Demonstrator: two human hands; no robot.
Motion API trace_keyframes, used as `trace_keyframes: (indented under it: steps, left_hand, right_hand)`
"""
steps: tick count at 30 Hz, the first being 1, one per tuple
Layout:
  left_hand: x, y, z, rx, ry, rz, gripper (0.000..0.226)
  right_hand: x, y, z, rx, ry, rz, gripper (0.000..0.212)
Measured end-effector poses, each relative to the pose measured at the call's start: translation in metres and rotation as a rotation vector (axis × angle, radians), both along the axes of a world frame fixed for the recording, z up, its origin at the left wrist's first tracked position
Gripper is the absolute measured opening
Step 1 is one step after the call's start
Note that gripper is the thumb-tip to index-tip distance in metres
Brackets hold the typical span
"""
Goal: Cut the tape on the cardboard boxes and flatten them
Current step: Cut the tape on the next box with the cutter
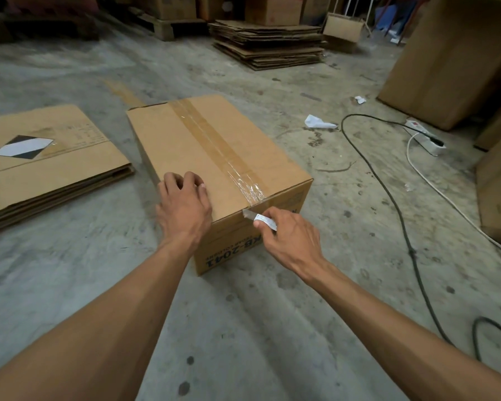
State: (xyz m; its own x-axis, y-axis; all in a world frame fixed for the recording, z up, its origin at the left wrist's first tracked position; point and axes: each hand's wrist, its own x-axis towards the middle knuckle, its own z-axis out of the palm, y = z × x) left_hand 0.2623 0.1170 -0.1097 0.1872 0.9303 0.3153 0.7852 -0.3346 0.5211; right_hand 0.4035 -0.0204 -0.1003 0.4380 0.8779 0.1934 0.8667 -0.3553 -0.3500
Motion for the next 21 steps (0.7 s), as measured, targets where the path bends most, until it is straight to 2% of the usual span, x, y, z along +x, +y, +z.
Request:
trace_keyframes:
  steps: [6, 16, 21]
  left_hand:
    - [0.0, 0.003, 0.0, -0.036, 0.031, -0.043, 0.025]
    - [-0.002, 0.007, 0.001, -0.097, 0.041, -0.068, 0.03]
    - [-0.002, 0.0, 0.002, 0.048, 0.083, -0.02, 0.036]
  right_hand:
    - [-0.005, 0.0, 0.008, -0.025, -0.156, -0.081, 0.03]
    - [-0.011, -0.001, 0.016, -0.063, -0.023, -0.082, 0.031]
    - [-0.01, 0.003, 0.001, -0.008, 0.018, -0.052, 0.028]
